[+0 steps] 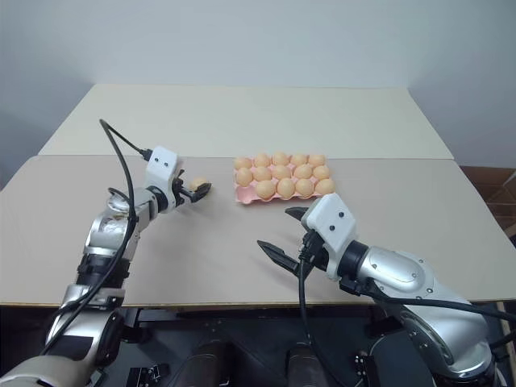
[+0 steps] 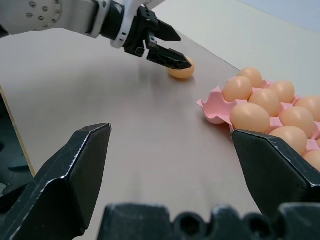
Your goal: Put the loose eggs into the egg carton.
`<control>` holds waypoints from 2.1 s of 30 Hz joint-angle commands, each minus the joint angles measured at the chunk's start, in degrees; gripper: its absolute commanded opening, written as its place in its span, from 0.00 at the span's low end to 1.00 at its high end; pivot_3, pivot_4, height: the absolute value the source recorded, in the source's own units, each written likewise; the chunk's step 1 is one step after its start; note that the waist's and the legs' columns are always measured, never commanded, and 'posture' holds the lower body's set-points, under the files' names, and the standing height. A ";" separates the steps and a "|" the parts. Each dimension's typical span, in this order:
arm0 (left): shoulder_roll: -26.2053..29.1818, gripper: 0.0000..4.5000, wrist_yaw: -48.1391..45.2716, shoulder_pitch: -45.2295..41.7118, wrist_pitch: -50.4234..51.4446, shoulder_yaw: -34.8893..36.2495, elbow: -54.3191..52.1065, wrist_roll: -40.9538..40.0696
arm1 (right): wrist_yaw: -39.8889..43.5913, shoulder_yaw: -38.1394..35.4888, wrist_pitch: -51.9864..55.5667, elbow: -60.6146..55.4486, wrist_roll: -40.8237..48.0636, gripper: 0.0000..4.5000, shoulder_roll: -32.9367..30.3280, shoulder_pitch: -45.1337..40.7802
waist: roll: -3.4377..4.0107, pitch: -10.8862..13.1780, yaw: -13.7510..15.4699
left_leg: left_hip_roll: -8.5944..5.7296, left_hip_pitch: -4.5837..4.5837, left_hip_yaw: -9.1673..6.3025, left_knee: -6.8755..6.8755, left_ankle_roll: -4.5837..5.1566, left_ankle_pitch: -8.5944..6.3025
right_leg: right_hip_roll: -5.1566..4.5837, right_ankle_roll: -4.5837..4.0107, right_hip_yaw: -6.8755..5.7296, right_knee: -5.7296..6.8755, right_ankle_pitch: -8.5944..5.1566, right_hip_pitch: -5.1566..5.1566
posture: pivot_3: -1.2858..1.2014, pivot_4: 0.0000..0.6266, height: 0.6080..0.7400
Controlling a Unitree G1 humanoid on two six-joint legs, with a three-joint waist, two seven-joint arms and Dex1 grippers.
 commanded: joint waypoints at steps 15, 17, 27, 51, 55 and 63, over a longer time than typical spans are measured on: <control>-3.07 0.41 0.37 -8.52 -10.15 -1.26 18.41 1.89 | -0.07 -0.64 0.31 -1.80 -0.20 1.00 -0.43 -0.99 | -0.01 0.01 -0.12 | 0.00 -0.07 0.00 0.00 0.00 0.00 | -0.01 0.02 -0.03 -0.01 0.01 -0.03 | 0.52 0.24 1.00; -3.08 0.39 0.61 -7.95 -9.95 -0.99 16.97 1.57 | -0.02 -0.85 0.34 -1.84 -0.14 1.00 -0.52 -0.92 | -0.01 0.00 -0.12 | 0.00 -0.07 0.00 0.00 0.00 0.00 | -0.01 0.03 -0.03 -0.01 0.01 -0.03 | 0.52 0.24 1.00; -3.75 0.38 -5.52 -1.60 -3.56 -5.08 -11.03 -1.58 | -0.75 -2.87 1.78 -2.53 1.35 1.00 -1.18 0.07 | -0.01 0.00 0.10 | 0.00 -0.11 -0.01 0.02 0.00 0.00 | -0.04 0.02 -0.03 0.01 0.02 -0.03 | 0.52 0.24 1.00; -6.67 0.38 -6.64 -0.21 -6.14 -12.20 -6.05 3.10 | -3.29 -2.54 2.58 -3.18 1.05 1.00 -1.15 0.95 | -0.01 0.00 -0.02 | -0.01 -0.06 -0.01 0.02 0.00 0.00 | -0.01 0.03 -0.01 0.00 0.02 -0.01 | 0.52 0.24 1.00; -6.92 0.60 -5.86 -0.28 -6.46 -12.10 -5.79 3.44 | -3.21 -2.46 2.56 -3.05 0.99 1.00 -1.15 0.81 | -0.01 0.00 -0.02 | -0.01 -0.05 -0.01 0.02 0.00 0.00 | -0.02 0.03 -0.01 0.00 0.02 0.00 | 0.52 0.24 1.00; -6.49 1.00 -3.84 -0.56 -5.76 -9.55 -10.87 3.00 | -2.89 -2.88 2.58 -3.16 1.15 1.00 -1.54 1.12 | -0.01 0.01 -0.02 | -0.01 -0.08 -0.02 0.02 0.00 0.00 | -0.01 0.03 -0.01 -0.01 0.02 -0.02 | 0.52 0.24 1.00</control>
